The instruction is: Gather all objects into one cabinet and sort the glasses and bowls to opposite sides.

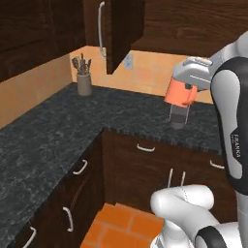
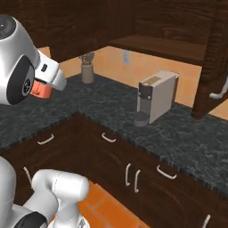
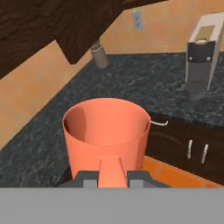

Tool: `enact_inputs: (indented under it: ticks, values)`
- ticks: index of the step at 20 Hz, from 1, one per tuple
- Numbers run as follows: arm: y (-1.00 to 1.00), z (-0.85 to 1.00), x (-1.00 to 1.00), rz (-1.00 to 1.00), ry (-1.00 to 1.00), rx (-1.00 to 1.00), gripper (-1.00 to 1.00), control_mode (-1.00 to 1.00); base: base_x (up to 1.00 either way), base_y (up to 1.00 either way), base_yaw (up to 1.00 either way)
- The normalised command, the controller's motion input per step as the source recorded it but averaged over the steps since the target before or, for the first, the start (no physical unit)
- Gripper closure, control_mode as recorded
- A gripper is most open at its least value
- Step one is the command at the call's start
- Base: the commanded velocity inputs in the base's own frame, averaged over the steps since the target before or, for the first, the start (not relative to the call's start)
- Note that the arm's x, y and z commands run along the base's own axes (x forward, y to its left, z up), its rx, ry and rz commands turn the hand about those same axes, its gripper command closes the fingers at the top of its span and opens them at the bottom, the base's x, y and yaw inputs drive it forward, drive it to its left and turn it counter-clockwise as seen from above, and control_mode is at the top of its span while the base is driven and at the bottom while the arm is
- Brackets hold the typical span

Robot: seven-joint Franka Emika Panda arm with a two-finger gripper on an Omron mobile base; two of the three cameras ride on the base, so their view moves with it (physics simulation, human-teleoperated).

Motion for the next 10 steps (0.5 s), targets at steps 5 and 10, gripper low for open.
enact_inputs:
  ticks: [5, 10]
  values:
    - [0.00, 0.00, 0.00, 0.00, 0.00, 0.00, 1.00, 1.00, -0.65, 0.13, 0.71]
    - [0.00, 0.00, 0.00, 0.00, 0.00, 0.00, 1.00, 1.00, -0.37, 0.02, 0.75]
